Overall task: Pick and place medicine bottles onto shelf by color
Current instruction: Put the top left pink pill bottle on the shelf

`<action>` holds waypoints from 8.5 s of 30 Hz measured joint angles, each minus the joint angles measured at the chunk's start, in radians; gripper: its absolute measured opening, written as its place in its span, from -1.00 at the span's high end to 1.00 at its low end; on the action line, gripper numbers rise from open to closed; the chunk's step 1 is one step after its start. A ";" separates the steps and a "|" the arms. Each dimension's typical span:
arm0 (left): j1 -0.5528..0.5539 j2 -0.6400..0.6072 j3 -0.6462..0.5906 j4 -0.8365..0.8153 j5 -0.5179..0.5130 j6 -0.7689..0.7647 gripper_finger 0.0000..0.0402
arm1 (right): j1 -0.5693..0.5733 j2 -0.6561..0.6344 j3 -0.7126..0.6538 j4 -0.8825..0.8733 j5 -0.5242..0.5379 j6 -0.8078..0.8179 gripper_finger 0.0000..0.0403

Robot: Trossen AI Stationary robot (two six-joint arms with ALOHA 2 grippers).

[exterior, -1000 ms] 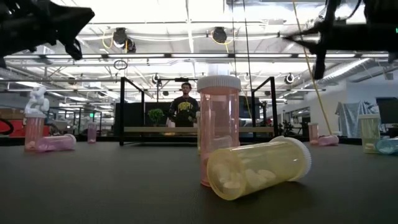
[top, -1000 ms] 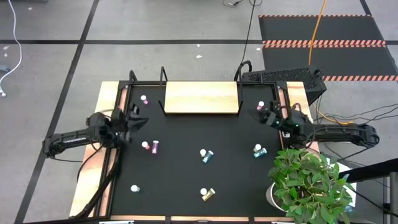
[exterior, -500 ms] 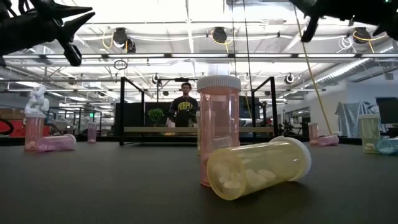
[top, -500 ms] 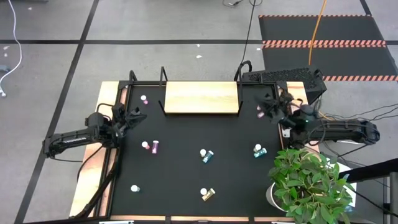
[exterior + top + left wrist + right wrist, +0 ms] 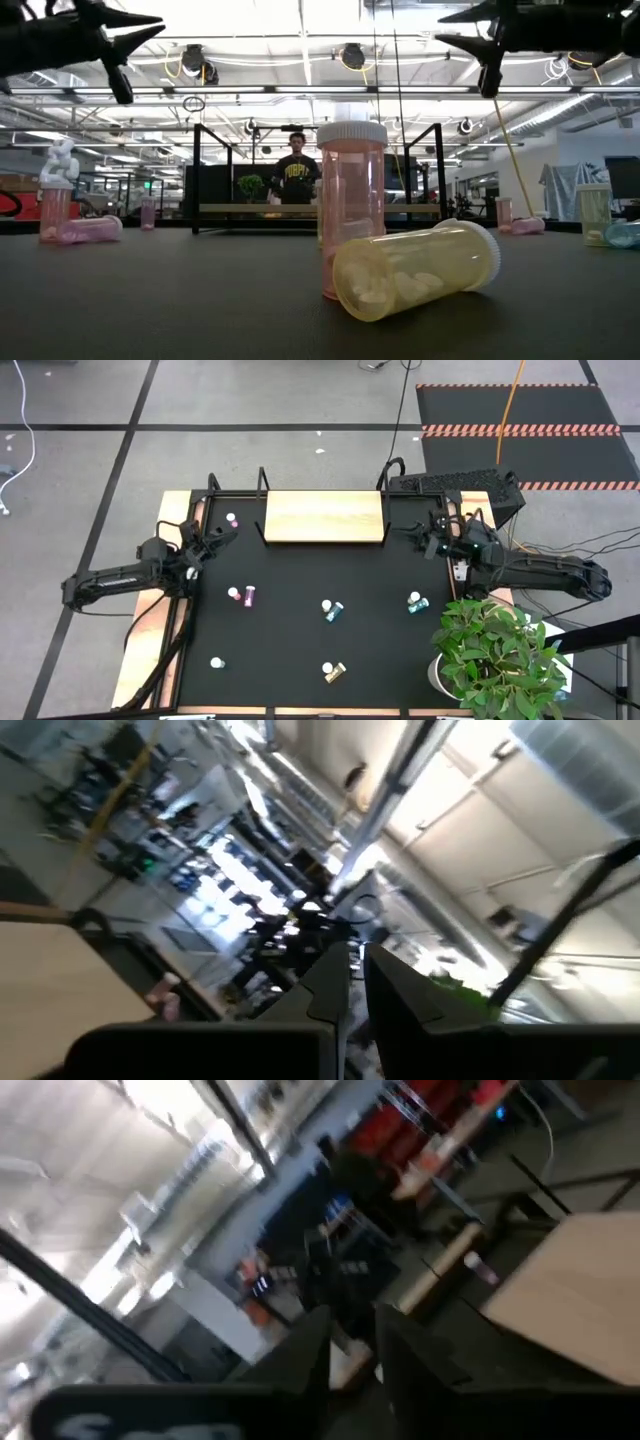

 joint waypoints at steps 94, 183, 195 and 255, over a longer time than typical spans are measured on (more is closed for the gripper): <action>0.783 1.221 0.774 -1.237 -0.055 0.401 -0.05 | -0.382 0.385 0.656 -1.120 0.151 -0.333 0.22; 0.847 1.203 0.704 -1.167 0.047 0.869 0.42 | -0.381 0.385 0.656 -1.097 0.098 -0.272 0.22; 0.847 1.205 0.881 -1.389 0.022 0.840 0.32 | -0.381 0.385 0.656 -1.098 0.096 -0.274 0.22; 0.553 1.929 1.779 -1.614 0.032 1.112 0.38 | -0.382 0.385 0.656 -1.165 0.130 -0.404 0.22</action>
